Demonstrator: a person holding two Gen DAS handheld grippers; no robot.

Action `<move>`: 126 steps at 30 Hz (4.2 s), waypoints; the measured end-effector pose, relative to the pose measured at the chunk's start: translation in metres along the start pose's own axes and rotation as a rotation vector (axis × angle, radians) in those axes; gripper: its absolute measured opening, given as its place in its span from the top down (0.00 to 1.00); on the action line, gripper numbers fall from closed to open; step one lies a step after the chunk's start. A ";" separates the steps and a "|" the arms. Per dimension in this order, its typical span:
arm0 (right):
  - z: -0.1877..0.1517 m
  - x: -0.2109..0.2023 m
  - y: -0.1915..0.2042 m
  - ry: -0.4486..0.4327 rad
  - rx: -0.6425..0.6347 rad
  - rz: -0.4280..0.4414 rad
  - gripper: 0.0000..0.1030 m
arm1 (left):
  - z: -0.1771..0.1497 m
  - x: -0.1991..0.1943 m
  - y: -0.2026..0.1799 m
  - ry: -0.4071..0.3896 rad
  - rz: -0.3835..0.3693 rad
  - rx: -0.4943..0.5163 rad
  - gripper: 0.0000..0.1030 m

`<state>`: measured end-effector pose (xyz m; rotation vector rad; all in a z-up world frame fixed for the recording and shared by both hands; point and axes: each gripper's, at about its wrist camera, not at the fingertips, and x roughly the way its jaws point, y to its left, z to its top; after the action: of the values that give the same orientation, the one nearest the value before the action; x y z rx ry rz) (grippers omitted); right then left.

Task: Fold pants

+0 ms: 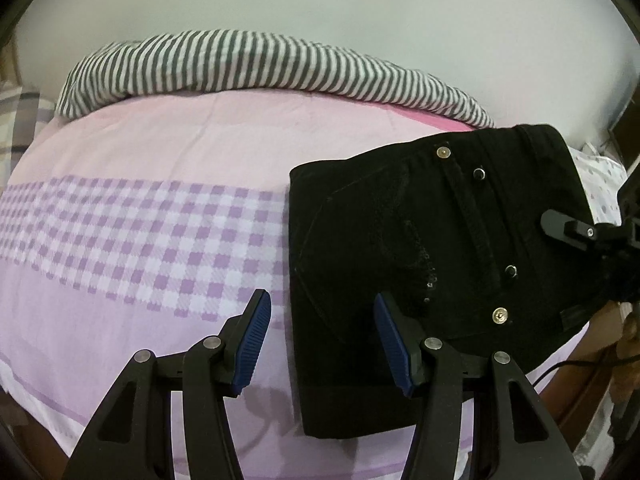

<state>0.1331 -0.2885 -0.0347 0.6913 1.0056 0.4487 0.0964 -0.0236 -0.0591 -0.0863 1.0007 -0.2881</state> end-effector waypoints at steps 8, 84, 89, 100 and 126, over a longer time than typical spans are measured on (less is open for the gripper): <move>0.004 -0.023 -0.025 -0.053 0.056 -0.032 0.86 | 0.004 0.009 -0.027 0.000 -0.023 0.072 0.47; -0.017 -0.088 -0.094 -0.159 0.144 -0.329 0.60 | -0.030 0.025 -0.054 0.119 -0.119 0.249 0.44; 0.028 -0.057 -0.113 -0.112 0.178 -0.274 0.57 | -0.031 0.034 -0.069 0.148 -0.140 0.295 0.44; 0.042 -0.033 -0.129 -0.120 0.178 -0.326 0.95 | -0.041 0.054 -0.063 0.203 -0.107 0.281 0.44; -0.015 -0.047 -0.132 0.025 0.082 -0.252 0.36 | -0.025 0.034 -0.042 0.168 -0.149 0.236 0.33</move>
<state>0.1023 -0.4068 -0.1050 0.6236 1.1230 0.1975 0.0840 -0.0723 -0.0920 0.0793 1.1214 -0.5551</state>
